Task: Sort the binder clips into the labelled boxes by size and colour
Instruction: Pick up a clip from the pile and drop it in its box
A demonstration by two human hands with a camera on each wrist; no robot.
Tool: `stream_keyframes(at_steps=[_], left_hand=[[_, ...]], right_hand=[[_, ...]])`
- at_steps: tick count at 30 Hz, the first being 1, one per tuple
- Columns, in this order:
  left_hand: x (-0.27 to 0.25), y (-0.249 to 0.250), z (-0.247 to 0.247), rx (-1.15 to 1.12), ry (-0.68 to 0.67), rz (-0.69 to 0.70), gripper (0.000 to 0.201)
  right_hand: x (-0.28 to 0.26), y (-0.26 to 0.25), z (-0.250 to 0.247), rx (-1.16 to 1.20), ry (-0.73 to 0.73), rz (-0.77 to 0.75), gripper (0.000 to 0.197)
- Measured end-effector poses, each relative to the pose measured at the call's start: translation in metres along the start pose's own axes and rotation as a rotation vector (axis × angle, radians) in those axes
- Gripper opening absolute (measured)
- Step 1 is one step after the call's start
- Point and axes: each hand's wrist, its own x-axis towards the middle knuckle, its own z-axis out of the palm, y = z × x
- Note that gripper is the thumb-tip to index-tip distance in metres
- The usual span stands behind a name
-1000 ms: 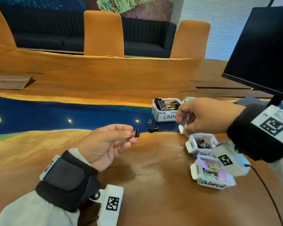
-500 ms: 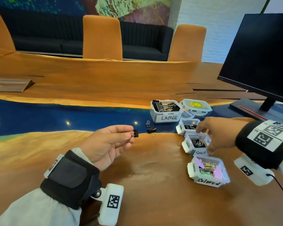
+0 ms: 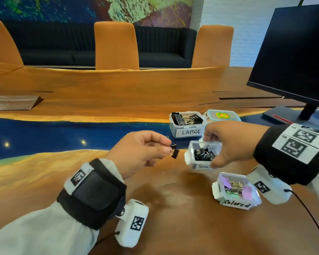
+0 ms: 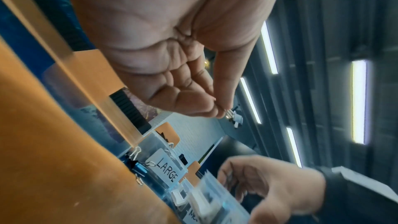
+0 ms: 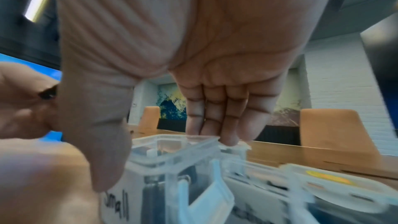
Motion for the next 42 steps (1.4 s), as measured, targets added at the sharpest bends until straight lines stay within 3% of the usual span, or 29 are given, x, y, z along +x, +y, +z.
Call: stream_keyframes(at_steps=[5, 12, 18, 24, 30, 33, 37, 39, 42], left_hand=[[0.011, 0.019, 0.03, 0.368, 0.053, 0.188, 0.011], [0.008, 0.017, 0.042, 0.612, -0.02, 0.251, 0.025], [0.009, 0.021, 0.006, 0.266, 0.141, 0.238, 0.019], [0.011, -0.016, -0.019, -0.064, 0.18, 0.003, 0.017], [0.017, -0.035, -0.038, -0.415, 0.179, -0.137, 0.019], [0.021, -0.041, -0.046, -0.525, 0.156, -0.194, 0.016], [0.022, -0.047, -0.052, -0.65, 0.124, -0.272, 0.015], [0.021, -0.05, -0.053, -0.691, 0.13, -0.299, 0.014], [0.021, -0.051, -0.055, -0.704, 0.152, -0.316, 0.014]], right_hand=[[-0.005, -0.038, -0.008, -0.032, 0.023, -0.123, 0.063], [-0.002, -0.044, -0.009, -0.038, 0.041, -0.135, 0.062], [0.004, -0.006, -0.006, -0.006, 0.003, -0.024, 0.063], [0.009, 0.037, 0.002, -0.104, -0.086, 0.141, 0.067], [0.008, 0.05, 0.01, -0.125, -0.171, 0.134, 0.07], [0.013, 0.034, 0.002, -0.181, -0.161, 0.1, 0.065], [0.032, -0.015, -0.015, -0.185, -0.031, -0.016, 0.041], [0.052, -0.044, -0.018, -0.209, -0.042, -0.049, 0.031], [0.107, -0.079, -0.014, -0.269, -0.151, -0.004, 0.031]])
